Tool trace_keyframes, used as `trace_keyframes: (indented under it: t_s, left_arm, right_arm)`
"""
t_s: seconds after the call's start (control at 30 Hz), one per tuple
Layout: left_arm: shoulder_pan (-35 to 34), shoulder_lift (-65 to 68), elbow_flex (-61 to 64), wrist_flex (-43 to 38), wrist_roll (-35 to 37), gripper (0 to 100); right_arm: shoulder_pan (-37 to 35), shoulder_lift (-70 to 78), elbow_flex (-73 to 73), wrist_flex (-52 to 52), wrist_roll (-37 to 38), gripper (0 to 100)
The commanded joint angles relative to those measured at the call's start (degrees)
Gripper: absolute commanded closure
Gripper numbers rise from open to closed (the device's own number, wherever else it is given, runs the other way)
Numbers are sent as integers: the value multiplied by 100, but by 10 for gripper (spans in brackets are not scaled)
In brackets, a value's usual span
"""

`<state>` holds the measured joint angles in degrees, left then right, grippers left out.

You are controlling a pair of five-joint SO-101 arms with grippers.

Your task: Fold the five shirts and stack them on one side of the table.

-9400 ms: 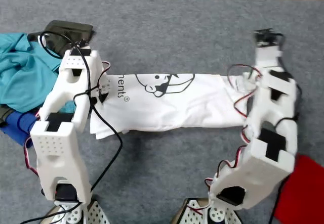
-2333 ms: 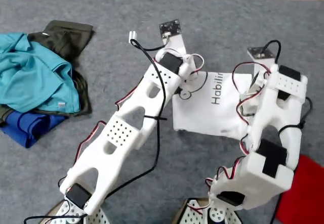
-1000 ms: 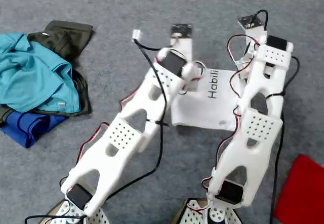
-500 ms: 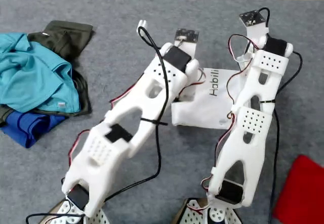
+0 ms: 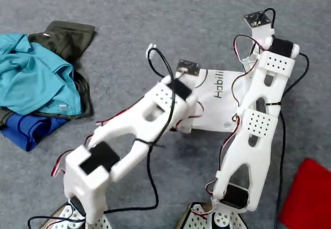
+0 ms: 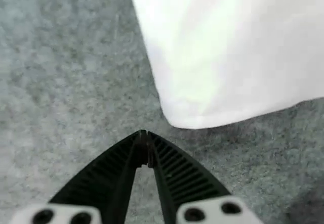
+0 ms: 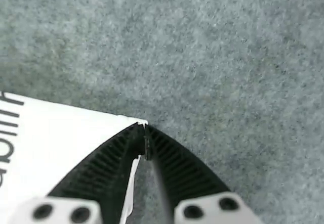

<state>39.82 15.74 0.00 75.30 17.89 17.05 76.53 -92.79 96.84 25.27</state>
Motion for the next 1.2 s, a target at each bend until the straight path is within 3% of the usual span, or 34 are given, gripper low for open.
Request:
trace_keyframes:
  t_s: [0.0, 0.2, 0.53, 0.93, 1.03, 1.17]
  left_arm:
    - [53, -787, 853, -756, -53, 982]
    - [-211, -1130, 1582, -1618, -53, 982]
    - [-88, -1121, 765, -1600, 132, 982]
    - [-114, -822, 2031, -2435, 132, 982]
    - [-132, -831, 1767, -2382, 132, 982]
    - [-308, -998, 510, -1495, 132, 982]
  right_arm:
    - [22, -426, -251, 44, 0, 994]
    - [22, -453, -277, 123, 0, 994]
    - [48, -646, -251, 202, -9, 994]
    - [48, -295, -268, -18, 35, 994]
    - [48, -286, -268, -18, 35, 994]
    - [66, -303, -268, -18, 35, 994]
